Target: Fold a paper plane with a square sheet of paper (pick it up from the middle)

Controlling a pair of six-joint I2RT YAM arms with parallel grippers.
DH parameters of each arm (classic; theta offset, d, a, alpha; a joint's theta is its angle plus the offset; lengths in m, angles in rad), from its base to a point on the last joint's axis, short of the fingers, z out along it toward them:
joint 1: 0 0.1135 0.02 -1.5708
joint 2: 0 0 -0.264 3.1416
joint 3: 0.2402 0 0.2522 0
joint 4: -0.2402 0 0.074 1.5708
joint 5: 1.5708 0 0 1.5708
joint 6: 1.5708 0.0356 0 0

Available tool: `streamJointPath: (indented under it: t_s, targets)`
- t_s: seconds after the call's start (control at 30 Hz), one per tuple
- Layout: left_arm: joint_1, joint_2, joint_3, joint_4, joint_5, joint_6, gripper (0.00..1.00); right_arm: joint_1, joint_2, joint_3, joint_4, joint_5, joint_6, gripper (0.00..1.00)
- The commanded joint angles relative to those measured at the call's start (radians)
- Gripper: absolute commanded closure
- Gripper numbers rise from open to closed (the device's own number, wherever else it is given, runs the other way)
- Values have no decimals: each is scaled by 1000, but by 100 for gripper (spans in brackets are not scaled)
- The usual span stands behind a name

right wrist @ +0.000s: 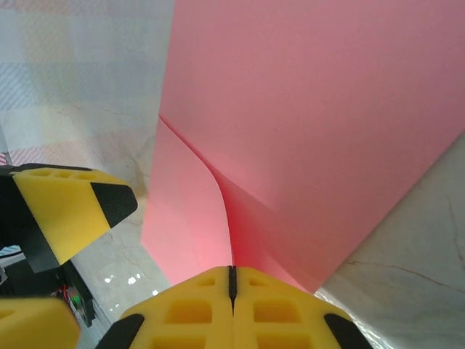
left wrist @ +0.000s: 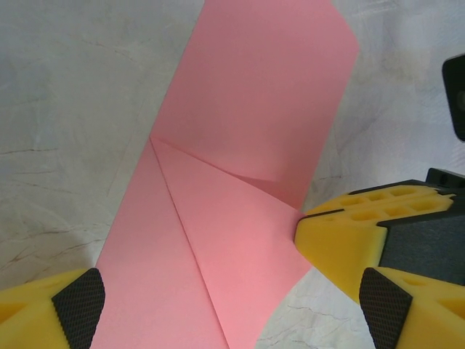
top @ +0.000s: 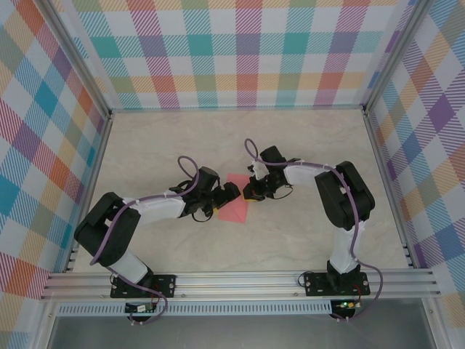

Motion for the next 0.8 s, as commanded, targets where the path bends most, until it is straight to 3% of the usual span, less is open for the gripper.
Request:
streamJointPath:
  t_s: [0.0,0.13,0.5,0.77]
  targets:
    - [-11,-28,-10,40,6,20,8,-17,-38,-28,46,2,9,99]
    - [-11,-12,-11,77,32,17,9,-35,-49,-52,70,-5,24,100]
    - [-11,54,4,124,65,2,26,-64,-72,-85,94,-7,53,100]
    - [-11,93,32,147,84,33,48,-71,-67,-82,85,-18,53,100]
